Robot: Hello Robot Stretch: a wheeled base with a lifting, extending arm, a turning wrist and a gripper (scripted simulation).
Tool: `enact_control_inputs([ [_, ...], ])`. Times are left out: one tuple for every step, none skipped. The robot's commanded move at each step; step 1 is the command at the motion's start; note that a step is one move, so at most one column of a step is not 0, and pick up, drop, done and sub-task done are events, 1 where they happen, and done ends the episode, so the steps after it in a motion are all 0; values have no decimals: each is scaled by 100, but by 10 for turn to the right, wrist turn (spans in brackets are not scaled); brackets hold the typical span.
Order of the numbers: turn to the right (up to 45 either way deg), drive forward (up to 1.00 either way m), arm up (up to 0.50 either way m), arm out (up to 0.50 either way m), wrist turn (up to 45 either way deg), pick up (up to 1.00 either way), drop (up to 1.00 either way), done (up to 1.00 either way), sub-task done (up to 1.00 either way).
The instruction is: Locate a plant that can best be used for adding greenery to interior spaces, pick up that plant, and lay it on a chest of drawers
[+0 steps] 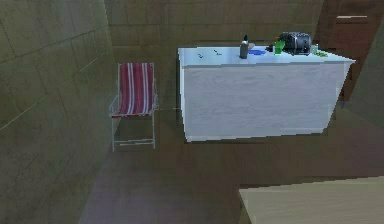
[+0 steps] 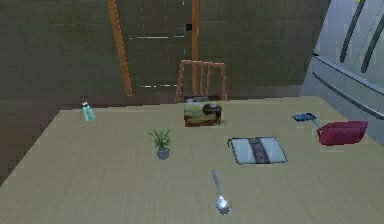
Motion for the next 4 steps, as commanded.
enact_control_inputs([
  [0,0,32,0,0,0,0,0,0],
  [0,0,0,38,0,0,0,0,0],
  [0,0,0,0,450,0,0,0,0],
  [0,0,0,0,450,0,0,0,0],
])
